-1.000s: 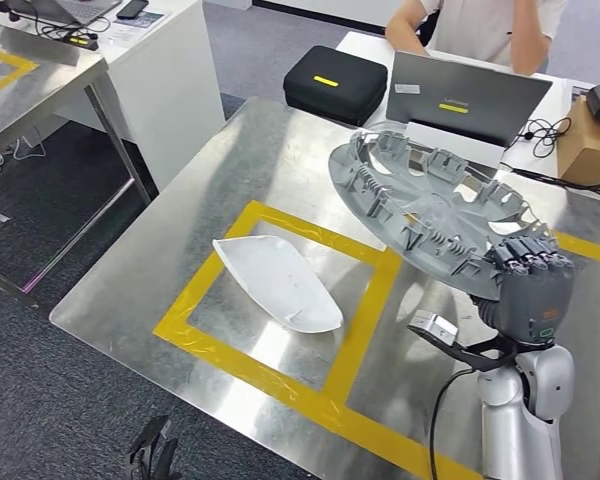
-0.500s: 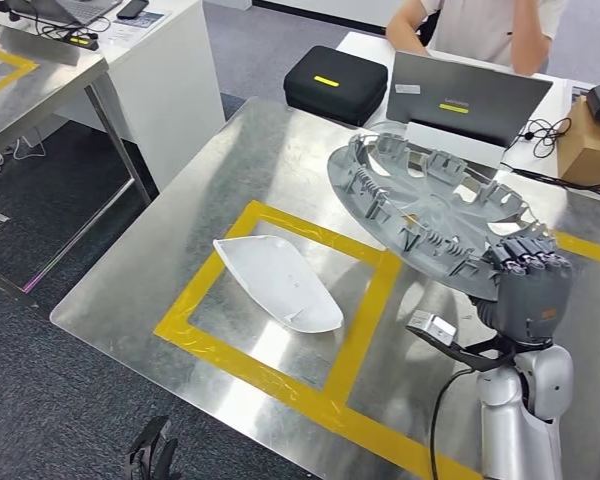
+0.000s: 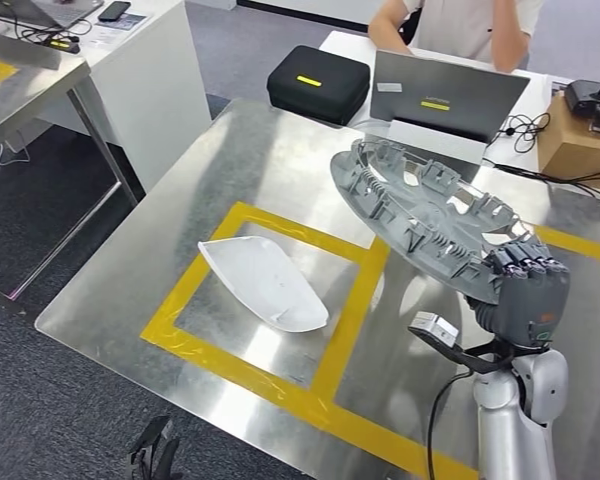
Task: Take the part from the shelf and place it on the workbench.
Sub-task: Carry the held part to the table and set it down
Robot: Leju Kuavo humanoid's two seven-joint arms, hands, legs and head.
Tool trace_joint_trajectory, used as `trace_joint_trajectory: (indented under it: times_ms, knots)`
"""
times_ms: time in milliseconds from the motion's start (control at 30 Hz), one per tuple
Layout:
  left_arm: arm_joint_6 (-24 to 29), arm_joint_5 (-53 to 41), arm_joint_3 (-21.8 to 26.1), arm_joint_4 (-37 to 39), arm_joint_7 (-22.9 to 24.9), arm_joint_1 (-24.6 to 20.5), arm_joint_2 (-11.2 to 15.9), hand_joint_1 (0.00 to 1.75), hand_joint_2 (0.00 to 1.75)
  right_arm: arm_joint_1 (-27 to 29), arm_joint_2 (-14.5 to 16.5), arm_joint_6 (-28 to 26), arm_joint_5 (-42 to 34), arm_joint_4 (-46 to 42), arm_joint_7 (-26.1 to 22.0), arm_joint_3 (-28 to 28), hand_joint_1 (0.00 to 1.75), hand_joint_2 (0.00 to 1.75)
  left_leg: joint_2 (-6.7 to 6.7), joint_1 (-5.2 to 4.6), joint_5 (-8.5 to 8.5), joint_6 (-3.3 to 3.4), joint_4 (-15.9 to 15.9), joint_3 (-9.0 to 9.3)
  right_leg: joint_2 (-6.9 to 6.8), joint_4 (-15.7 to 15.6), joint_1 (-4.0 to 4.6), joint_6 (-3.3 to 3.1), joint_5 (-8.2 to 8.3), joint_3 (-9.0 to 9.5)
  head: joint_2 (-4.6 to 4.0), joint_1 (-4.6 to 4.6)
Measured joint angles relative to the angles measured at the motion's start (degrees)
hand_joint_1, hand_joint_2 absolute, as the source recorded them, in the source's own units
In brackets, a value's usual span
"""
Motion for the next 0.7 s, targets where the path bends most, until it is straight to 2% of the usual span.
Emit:
trace_joint_trajectory:
  times_ms: [33, 67, 100, 133, 167, 233, 300, 367, 400, 433, 467, 533, 567, 600, 633, 700]
  knots:
    - [0.00, 0.00, 0.00, 0.00, 0.00, -0.01, 0.11, 0.00, 0.00, -0.04, 0.01, 0.00, -0.01, 0.09, 0.00, 0.00, 1.75, 1.75, 0.22, 0.21, -0.41, -0.64, 0.54, -0.09, -0.69, -3.55, -0.08, 0.47, 1.17, 1.90, 0.00, 0.13]
    - [0.00, 0.00, 0.00, 0.00, 0.00, -0.04, 0.20, 0.00, 0.00, -0.10, 0.02, 0.00, -0.03, 0.14, -0.01, 0.02, 1.75, 1.75, 0.42, 0.27, -0.82, -1.28, 1.23, -0.24, -1.09, -6.35, -0.14, 0.46, 1.92, 3.51, 0.00, 0.25]
    - [0.00, -0.01, 0.00, 0.00, 0.00, -0.08, 0.30, 0.00, 0.00, -0.13, 0.03, 0.00, -0.04, 0.20, -0.01, 0.04, 1.75, 1.75, 0.58, 0.20, -1.12, -1.79, 1.73, -0.36, -1.27, -7.65, -0.10, 0.10, 1.90, 4.30, 0.00, 0.27]
    - [0.00, -0.01, 0.00, 0.00, 0.00, -0.11, 0.38, 0.00, 0.00, -0.15, 0.02, 0.00, 0.03, 0.27, -0.01, 0.06, 1.75, 1.75, 0.72, 0.07, -1.25, -2.15, 1.98, -0.45, -1.08, -7.57, 0.08, -0.55, 1.46, 4.39, 0.00, 0.27]
    - [-0.01, -0.02, -0.01, 0.00, 0.00, -0.11, 0.31, 0.00, 0.00, -0.14, 0.00, 0.00, 0.14, 0.29, -0.01, 0.02, 1.75, 1.75, 0.90, 0.08, -1.30, -2.37, 2.13, -0.45, -0.65, -7.43, 0.08, -1.36, 1.49, 4.34, 0.00, 0.17]
    - [-0.02, -0.02, -0.02, 0.00, 0.00, -0.12, 0.22, 0.00, 0.00, -0.11, -0.03, 0.00, 0.63, 0.39, -0.01, -0.10, 1.75, 1.75, 0.76, 0.32, -1.90, -2.77, 2.52, -0.57, -0.06, -7.15, 0.18, -2.47, 1.46, 4.11, 0.00, 0.04]
    - [-0.02, -0.02, -0.04, 0.01, 0.00, -0.18, 0.20, 0.00, 0.00, -0.26, -0.03, 0.00, 1.04, 0.51, -0.01, -0.10, 1.75, 1.75, -0.26, 0.38, -4.48, -2.96, 6.24, -2.09, 0.50, -7.20, 0.27, -3.27, 1.58, 4.06, 0.00, -0.09]
    - [-0.01, -0.02, -0.06, 0.04, 0.00, -0.15, 0.21, 0.00, 0.00, -0.45, -0.03, 0.00, 1.32, 0.69, 0.00, -0.01, 1.75, 1.75, -1.04, 0.11, -7.92, -2.72, 13.64, -5.40, 1.01, -7.20, 0.61, -3.72, 1.61, 4.01, 0.00, -0.22]
    - [-0.01, -0.02, -0.07, 0.07, 0.00, -0.07, 0.21, 0.00, 0.00, -0.48, -0.03, 0.00, 1.57, 0.82, 0.01, 0.02, 1.75, 1.75, -1.12, -0.07, -8.88, -2.49, 16.76, -6.94, 1.26, -7.19, 0.85, -3.87, 1.60, 4.00, 0.00, -0.26]
    - [0.00, -0.02, -0.08, 0.08, 0.00, 0.01, 0.21, 0.00, 0.00, -0.48, -0.03, 0.00, 1.93, 0.97, 0.03, 0.03, 1.75, 1.75, -1.18, -0.27, -8.84, -2.13, 18.25, -7.81, 1.52, -7.19, 1.10, -3.97, 1.59, 4.02, 0.00, -0.28]
    - [0.00, -0.02, -0.08, 0.09, 0.00, 0.08, 0.20, 0.00, 0.00, -0.47, -0.03, 0.00, 2.33, 1.11, 0.06, 0.02, 1.75, 1.75, -1.26, -0.53, -7.72, -1.62, 17.55, -7.72, 1.77, -7.19, 1.36, -4.04, 1.58, 4.04, 0.00, -0.27]
    - [-0.01, -0.02, -0.09, 0.09, 0.00, 0.06, 0.24, 0.00, 0.00, -0.48, -0.03, 0.00, 3.02, 1.40, 0.18, 0.03, 1.75, 1.75, -1.73, -1.27, -3.79, -0.11, 11.10, -5.14, 2.17, -7.20, 1.70, -4.09, 1.58, 4.13, 0.00, -0.26]
    - [-0.02, -0.02, -0.09, 0.09, 0.00, 0.02, 0.30, 0.00, 0.00, -0.51, -0.03, 0.00, 3.22, 1.54, 0.27, 0.04, 1.75, 1.75, -2.06, -1.60, -2.34, 0.68, 7.64, -3.62, 2.29, -7.20, 1.86, -4.06, 1.60, 4.09, 0.00, -0.18]
    - [-0.02, -0.02, -0.09, 0.09, 0.00, -0.03, 0.37, 0.00, 0.00, -0.55, -0.03, 0.00, 3.37, 1.69, 0.40, 0.05, 1.75, 1.75, -2.35, -1.90, -1.53, 1.19, 4.96, -2.48, 2.38, -7.18, 1.87, -3.98, 1.64, 3.98, 0.00, -0.19]
    - [-0.02, -0.02, -0.09, 0.09, 0.00, -0.05, 0.41, 0.00, 0.00, -0.58, -0.03, 0.00, 3.49, 1.87, 0.51, 0.05, 1.75, 1.75, -2.56, -2.04, -1.38, 0.80, 3.45, -1.88, 2.42, -7.15, 1.84, -4.00, 1.66, 3.83, 0.00, -0.19]
    - [-0.01, -0.02, -0.10, 0.09, 0.00, 0.01, 0.39, 0.00, 0.00, -0.62, -0.03, 0.00, 3.60, 2.19, 0.68, 0.05, 1.75, 1.75, -2.59, -2.08, -1.39, -0.59, 2.65, -1.68, 2.44, -7.11, 1.75, -4.04, 1.68, 3.59, 0.00, -0.31]
